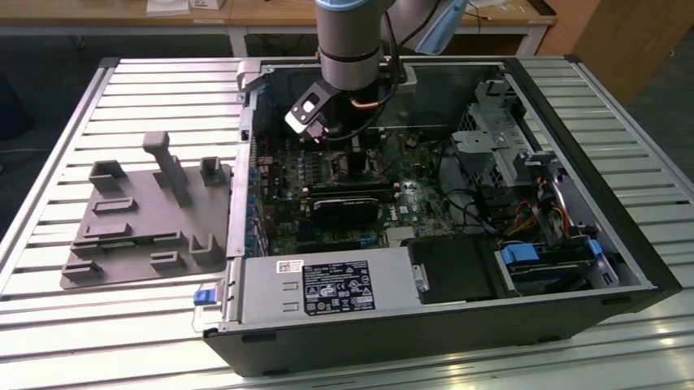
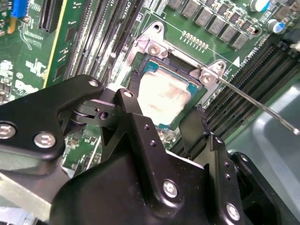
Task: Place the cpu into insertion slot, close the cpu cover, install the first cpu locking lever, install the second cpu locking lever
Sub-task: 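Place the cpu into insertion slot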
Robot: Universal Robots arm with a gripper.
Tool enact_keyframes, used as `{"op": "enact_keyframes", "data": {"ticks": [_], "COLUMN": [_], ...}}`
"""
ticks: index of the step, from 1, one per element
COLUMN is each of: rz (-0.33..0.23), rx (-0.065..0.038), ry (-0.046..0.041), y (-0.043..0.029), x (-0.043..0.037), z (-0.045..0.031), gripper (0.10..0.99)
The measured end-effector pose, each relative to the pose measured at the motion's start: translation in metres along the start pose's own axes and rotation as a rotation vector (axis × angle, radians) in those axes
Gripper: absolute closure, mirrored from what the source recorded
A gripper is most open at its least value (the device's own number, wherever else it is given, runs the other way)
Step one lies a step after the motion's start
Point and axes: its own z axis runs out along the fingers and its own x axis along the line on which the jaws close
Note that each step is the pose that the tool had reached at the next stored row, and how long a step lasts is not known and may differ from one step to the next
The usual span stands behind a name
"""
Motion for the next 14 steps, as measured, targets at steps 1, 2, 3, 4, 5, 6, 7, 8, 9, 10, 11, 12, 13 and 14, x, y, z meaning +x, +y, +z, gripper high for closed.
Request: {"op": "enact_keyframes", "data": {"ticks": [1, 2, 3, 4, 5, 6, 7, 8, 9, 10, 11, 12, 13, 14], "rz": [0.0, 0.0, 0.0, 0.0, 0.0, 0.0, 0.0, 0.0, 0.0, 0.0, 0.0, 0.0, 0.0, 0.0], "rx": [0.0, 0.0, 0.0, 0.0, 0.0, 0.0, 0.0, 0.0, 0.0, 0.0, 0.0, 0.0, 0.0, 0.0], "ry": [0.0, -0.0001, 0.0, 0.0, -0.0001, -0.0001, -0.0001, -0.0001, -0.0002, -0.0001, -0.0001, -0.0002, -0.0002, -0.0001], "y": [0.0002, 0.0004, 0.0006, 0.0008, 0.0011, 0.0013, 0.0015, 0.0017, 0.0019, 0.0021, 0.0023, 0.0025, 0.0026, 0.0028], "x": [0.0, 0.0001, 0.0001, 0.0002, 0.0002, 0.0003, 0.0003, 0.0004, 0.0004, 0.0005, 0.0005, 0.0005, 0.0006, 0.0006], "z": [-0.0023, -0.0046, -0.007, -0.0094, -0.0117, -0.0141, -0.0165, -0.0191, -0.0214, -0.0232, -0.0251, -0.0273, -0.0292, -0.0307], "gripper": [0.475, 0.475, 0.475, 0.475, 0.475, 0.475, 0.475, 0.475, 0.475, 0.475, 0.475, 0.475, 0.475, 0.475]}}
